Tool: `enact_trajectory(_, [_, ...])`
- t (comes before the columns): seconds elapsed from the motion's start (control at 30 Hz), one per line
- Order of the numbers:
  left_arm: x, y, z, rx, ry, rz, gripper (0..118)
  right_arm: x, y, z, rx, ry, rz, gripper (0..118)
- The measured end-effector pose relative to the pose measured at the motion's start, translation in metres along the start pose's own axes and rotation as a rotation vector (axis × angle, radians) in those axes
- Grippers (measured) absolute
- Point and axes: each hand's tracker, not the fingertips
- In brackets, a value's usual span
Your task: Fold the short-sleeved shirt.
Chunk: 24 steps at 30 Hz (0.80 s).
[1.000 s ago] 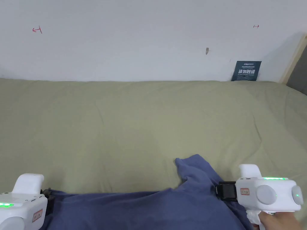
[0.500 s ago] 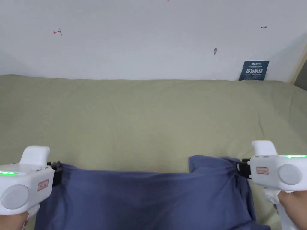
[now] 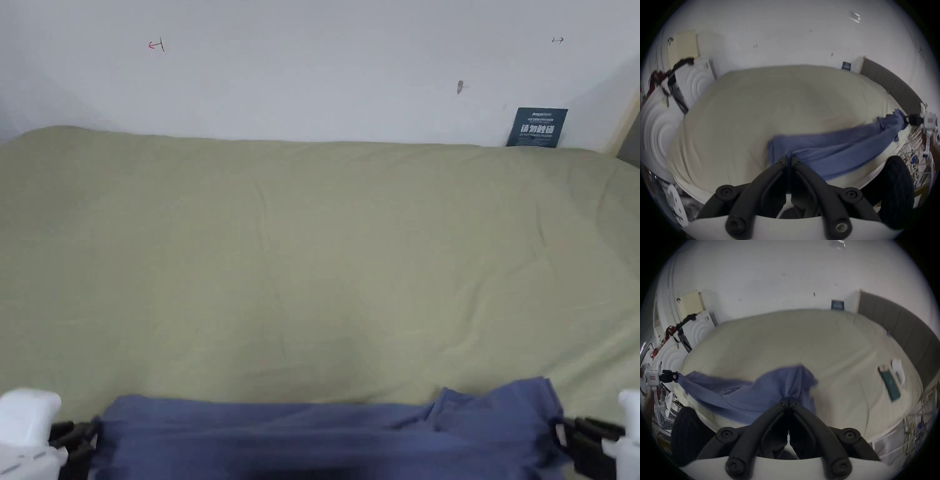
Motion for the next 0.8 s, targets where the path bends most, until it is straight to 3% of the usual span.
enact_trajectory(0.1, [0.002,-0.022,-0.031,-0.032,0.040,0.016,3,-0.003,-0.032,-0.026,-0.058,-0.016,-0.058,2])
enact_trajectory(0.13, [0.004,-0.024,-0.039,-0.014,0.043,0.012,13,-0.004,-0.036,-0.031,-0.049,-0.029,-0.053,8])
enact_trajectory(0.17, [0.008,-0.021,-0.039,-0.010,0.052,0.016,40,-0.005,-0.035,-0.032,-0.048,-0.044,-0.050,23])
enact_trajectory(0.2, [0.013,-0.016,-0.036,-0.015,0.057,0.015,93,-0.005,-0.033,-0.032,-0.045,-0.047,-0.051,70])
enact_trajectory(0.23, [0.015,-0.011,-0.027,0.008,0.070,0.009,115,-0.008,-0.026,-0.026,-0.062,-0.057,-0.051,97])
enact_trajectory(0.27, [0.018,-0.006,-0.016,0.055,0.088,0.005,118,-0.013,-0.020,-0.018,-0.083,-0.073,-0.040,102])
enact_trajectory(0.4, [0.037,0.025,0.060,0.413,0.045,0.043,118,-0.049,0.011,0.039,0.177,-0.087,0.090,99])
enact_trajectory(0.57, [0.067,0.056,0.106,0.711,0.066,-0.039,117,-0.099,0.054,0.083,0.561,0.016,0.097,99])
enact_trajectory(0.63, [0.080,0.062,0.109,0.743,0.123,-0.069,116,-0.115,0.062,0.092,0.677,0.004,0.122,93])
enact_trajectory(0.67, [0.083,0.064,0.110,0.758,0.136,-0.068,114,-0.122,0.064,0.093,0.725,-0.014,0.150,84])
enact_trajectory(0.7, [0.083,0.064,0.109,0.753,0.116,-0.062,103,-0.127,0.066,0.094,0.751,-0.033,0.171,62])
enact_trajectory(0.73, [0.080,0.061,0.099,0.758,0.102,-0.055,82,-0.130,0.068,0.092,0.734,-0.030,0.193,34])
enact_trajectory(0.77, [0.078,0.060,0.096,0.753,0.083,-0.064,46,-0.132,0.071,0.089,0.693,0.001,0.191,5])
enact_trajectory(0.8, [0.078,0.060,0.093,0.738,0.075,-0.071,1,-0.133,0.073,0.084,0.637,0.031,0.180,4])
